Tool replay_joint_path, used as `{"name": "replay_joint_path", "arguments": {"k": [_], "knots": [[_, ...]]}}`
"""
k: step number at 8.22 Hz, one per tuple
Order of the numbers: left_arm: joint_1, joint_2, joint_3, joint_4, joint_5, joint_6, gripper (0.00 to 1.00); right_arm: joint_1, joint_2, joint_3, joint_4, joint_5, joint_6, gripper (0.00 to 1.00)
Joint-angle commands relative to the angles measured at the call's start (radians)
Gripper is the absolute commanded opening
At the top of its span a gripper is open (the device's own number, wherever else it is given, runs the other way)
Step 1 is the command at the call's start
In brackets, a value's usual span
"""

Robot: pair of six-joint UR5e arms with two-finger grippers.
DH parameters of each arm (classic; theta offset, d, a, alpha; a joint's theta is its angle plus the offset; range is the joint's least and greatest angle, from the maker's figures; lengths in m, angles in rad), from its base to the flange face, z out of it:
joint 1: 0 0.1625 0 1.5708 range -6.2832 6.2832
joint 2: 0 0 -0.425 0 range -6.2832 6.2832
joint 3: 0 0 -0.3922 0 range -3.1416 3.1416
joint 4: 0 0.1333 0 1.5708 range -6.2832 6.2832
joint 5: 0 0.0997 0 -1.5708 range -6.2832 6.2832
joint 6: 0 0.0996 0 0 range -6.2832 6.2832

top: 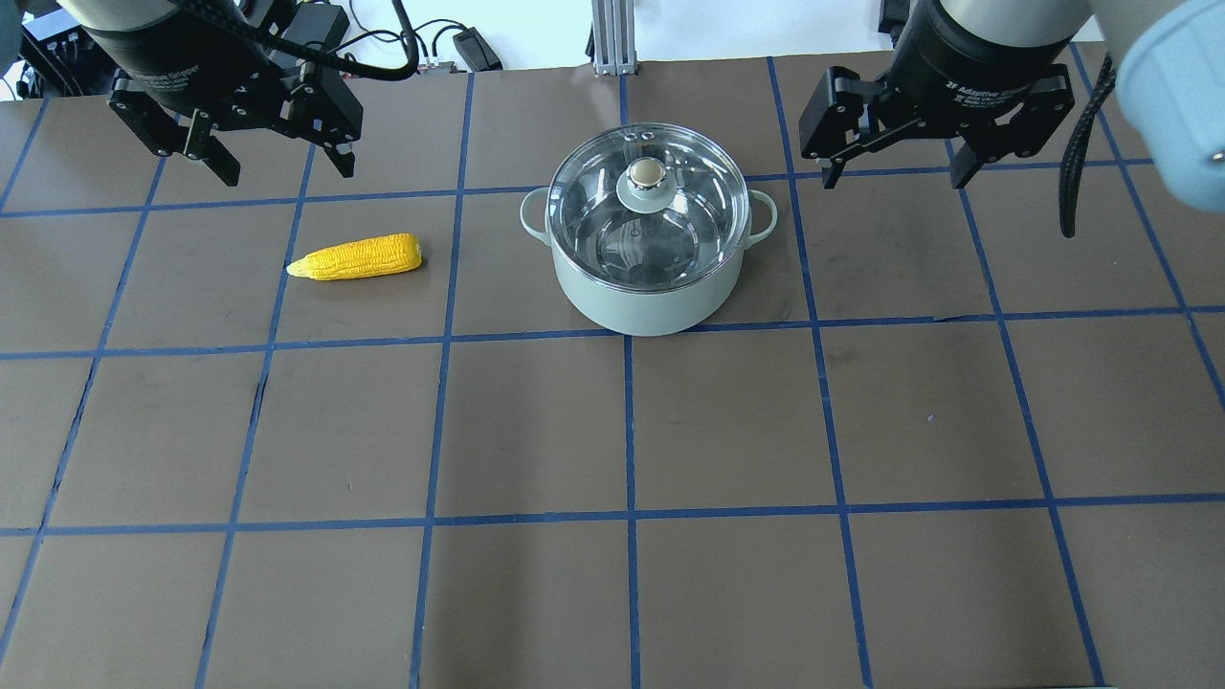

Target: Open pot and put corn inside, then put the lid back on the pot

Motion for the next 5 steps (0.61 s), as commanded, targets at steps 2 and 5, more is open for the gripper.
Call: {"name": "replay_joint_path", "arguments": {"k": [2,5], "knots": [[-0.001,0.016,-0.032,-0.028,0.002,0.003,1.0,-0.001,-0.003,-0.002,-0.001,0.0,0.0,1.0],[-0.001,0.001,-0.037,-0.016,0.001,-0.013,1.0,0.001,0.002,0.0,-0.001,0.012,-0.002,1.0]]}}
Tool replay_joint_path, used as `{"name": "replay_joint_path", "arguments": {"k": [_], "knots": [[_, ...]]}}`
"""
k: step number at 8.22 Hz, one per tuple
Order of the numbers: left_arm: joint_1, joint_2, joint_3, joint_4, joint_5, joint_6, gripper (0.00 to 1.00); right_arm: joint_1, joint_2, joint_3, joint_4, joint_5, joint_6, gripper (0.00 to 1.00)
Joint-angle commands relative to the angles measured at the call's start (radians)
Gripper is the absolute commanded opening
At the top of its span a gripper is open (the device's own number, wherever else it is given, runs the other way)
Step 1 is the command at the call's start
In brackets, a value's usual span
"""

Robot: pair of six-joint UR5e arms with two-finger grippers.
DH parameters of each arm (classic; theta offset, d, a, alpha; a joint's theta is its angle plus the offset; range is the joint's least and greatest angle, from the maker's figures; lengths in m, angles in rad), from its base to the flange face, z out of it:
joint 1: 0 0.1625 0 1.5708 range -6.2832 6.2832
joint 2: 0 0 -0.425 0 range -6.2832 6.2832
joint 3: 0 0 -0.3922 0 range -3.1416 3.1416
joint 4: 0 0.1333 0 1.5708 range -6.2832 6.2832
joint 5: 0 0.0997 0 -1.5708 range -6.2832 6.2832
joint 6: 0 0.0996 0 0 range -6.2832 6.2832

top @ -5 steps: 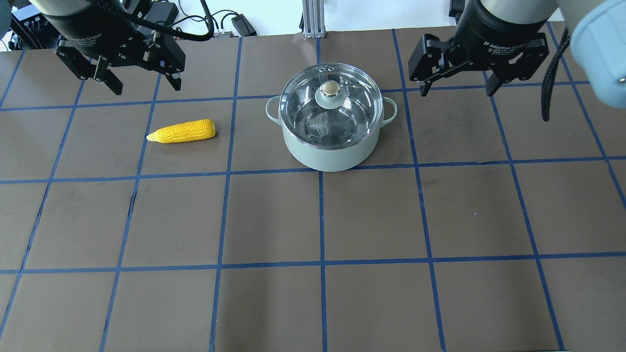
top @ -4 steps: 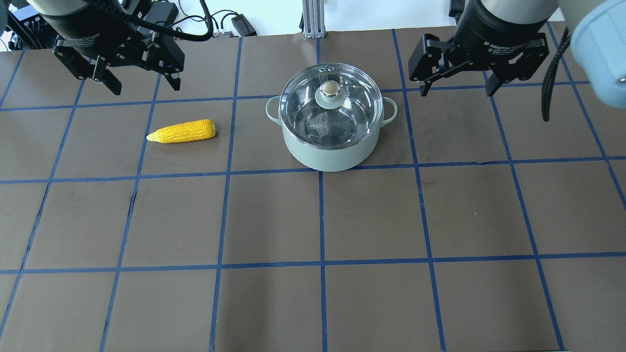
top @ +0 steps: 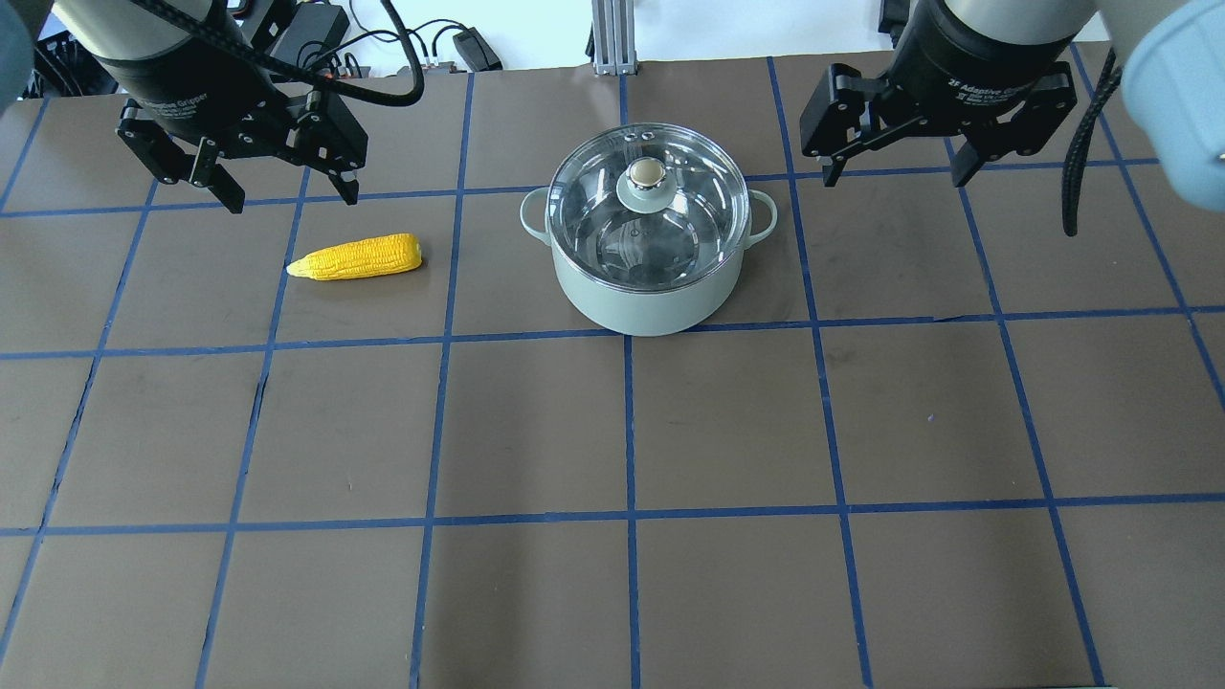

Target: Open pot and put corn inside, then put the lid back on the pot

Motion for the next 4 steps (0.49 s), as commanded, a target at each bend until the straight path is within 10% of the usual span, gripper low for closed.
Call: {"name": "replay_joint_path", "arguments": {"k": [1,4], "knots": [[0.005,-0.02,0.005,0.012,-0.002,-0.01,1.0,0.0,0.005,0.002,-0.007,0.011,-0.015,1.0],[0.081,-0.046,0.013,0.055,-0.014,-0.181,1.0,0.005,0.008,0.003,-0.013,0.013,-0.056,0.95]]}}
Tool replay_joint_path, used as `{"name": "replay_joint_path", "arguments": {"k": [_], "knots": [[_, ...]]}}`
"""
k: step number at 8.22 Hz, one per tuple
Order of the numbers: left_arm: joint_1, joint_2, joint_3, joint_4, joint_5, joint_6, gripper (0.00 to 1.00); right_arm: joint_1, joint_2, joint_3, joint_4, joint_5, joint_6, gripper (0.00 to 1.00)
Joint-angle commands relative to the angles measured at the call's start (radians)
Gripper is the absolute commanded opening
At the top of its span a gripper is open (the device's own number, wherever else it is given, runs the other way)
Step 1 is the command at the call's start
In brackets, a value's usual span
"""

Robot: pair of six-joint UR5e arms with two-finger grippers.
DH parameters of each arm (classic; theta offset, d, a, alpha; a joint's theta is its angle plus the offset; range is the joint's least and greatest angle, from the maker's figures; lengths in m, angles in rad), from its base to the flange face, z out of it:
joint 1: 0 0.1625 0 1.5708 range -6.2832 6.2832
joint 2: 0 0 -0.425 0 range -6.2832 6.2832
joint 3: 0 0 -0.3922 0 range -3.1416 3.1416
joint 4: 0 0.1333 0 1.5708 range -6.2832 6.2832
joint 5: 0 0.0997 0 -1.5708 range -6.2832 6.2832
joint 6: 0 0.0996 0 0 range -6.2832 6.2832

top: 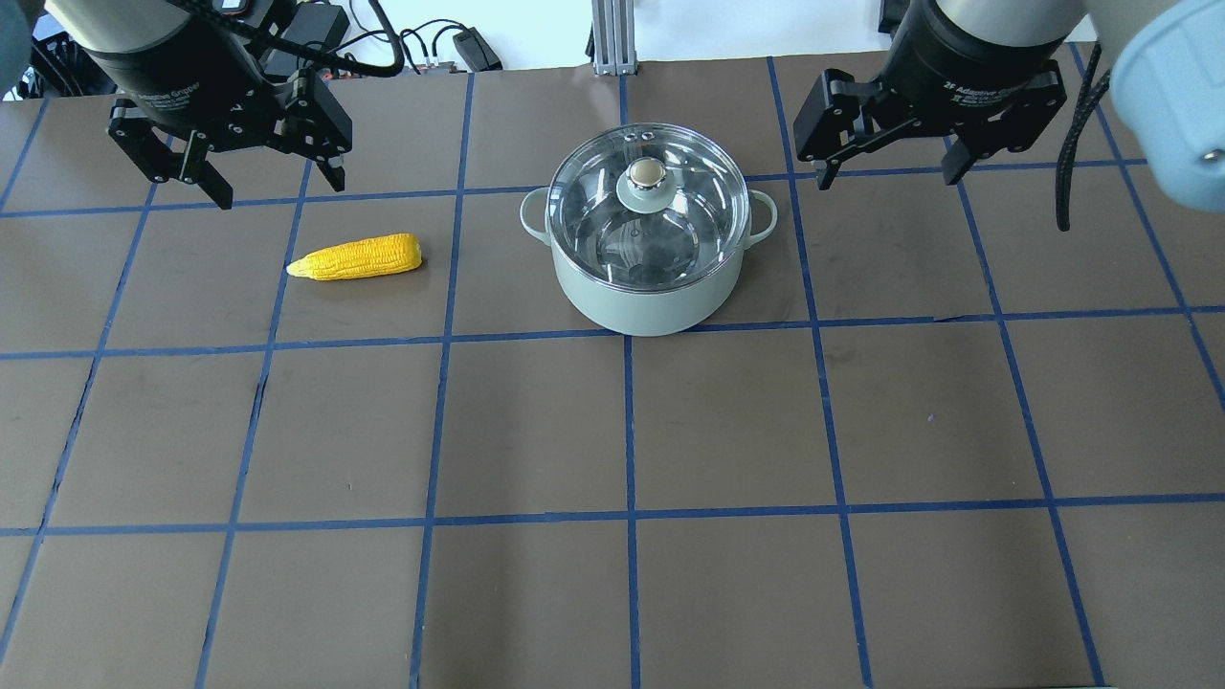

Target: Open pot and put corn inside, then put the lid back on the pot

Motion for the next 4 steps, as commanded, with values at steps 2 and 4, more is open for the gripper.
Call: {"name": "replay_joint_path", "arguments": {"k": [2,4], "knots": [[0.054,-0.125,-0.001,0.205,-0.007,-0.292,1.0,0.002,0.023,-0.007,-0.002,0.004,-0.01,1.0],[0.058,-0.229,0.005,0.389,-0.013,-0.512,1.0,0.01,0.16,-0.141,0.006,-0.009,-0.024,1.0]]}}
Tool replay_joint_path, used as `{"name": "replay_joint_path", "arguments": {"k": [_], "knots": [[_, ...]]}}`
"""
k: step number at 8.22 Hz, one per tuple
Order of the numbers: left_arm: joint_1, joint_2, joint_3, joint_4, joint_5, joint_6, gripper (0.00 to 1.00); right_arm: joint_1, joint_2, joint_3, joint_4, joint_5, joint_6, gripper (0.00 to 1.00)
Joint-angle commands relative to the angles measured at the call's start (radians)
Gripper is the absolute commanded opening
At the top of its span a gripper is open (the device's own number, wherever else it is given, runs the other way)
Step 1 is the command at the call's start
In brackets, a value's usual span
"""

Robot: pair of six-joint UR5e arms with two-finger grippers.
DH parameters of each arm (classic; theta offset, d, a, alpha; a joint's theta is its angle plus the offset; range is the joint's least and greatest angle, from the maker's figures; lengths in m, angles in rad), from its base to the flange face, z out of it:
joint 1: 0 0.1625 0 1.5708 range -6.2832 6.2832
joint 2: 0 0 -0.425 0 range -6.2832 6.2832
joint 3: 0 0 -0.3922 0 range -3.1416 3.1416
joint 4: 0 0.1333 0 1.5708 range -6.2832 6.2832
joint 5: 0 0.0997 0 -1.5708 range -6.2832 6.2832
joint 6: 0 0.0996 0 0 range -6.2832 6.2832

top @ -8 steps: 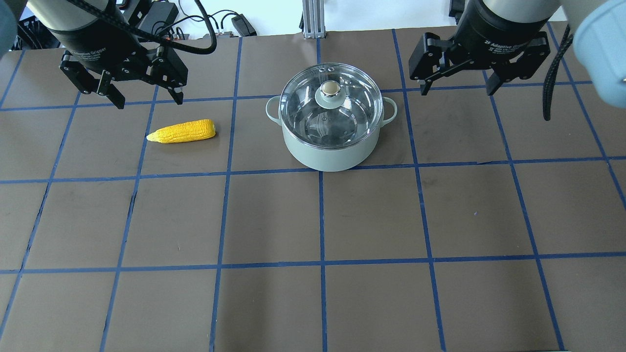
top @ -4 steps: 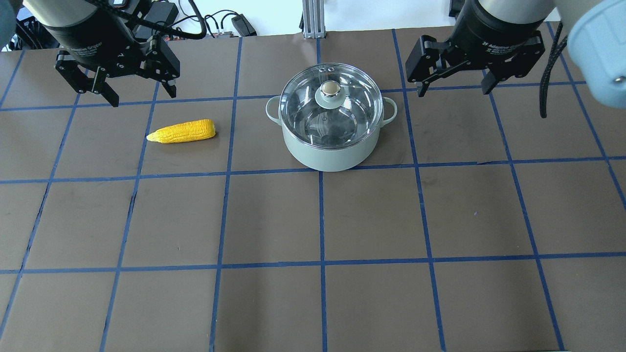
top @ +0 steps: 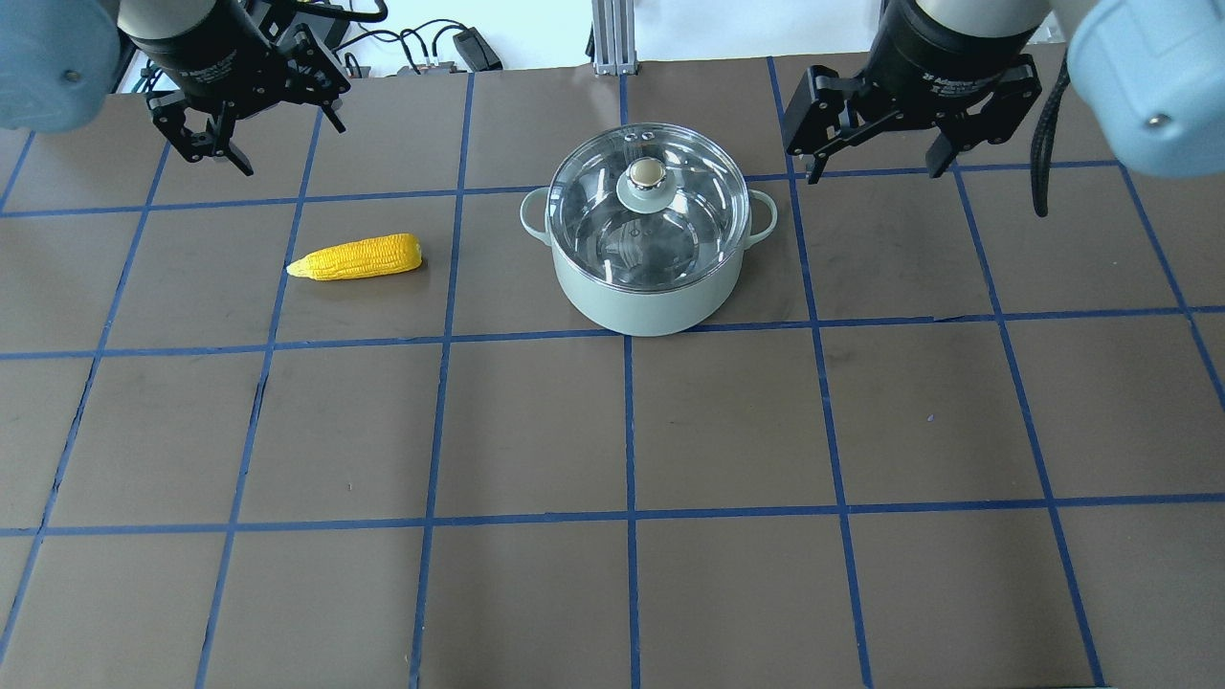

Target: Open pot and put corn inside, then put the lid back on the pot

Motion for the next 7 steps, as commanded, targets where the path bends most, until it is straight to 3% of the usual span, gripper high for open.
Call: {"name": "replay_joint_path", "arguments": {"k": [1,4,7], "knots": [[0.016,-0.108,0.002,0.151,-0.004,-0.335,1.0,0.013,0.183,-0.183,0.007,-0.002,-0.013,1.0],[0.051,-0.119,-0.031,0.141,0.012,-0.498,1.0,0.127,0.343,-0.212,-0.14,-0.011,0.149,1.0],[0.084,-0.129,-0.033,0.142,0.012,-0.515,1.0,0.235,0.441,-0.211,-0.281,-0.011,0.264,1.0]]}}
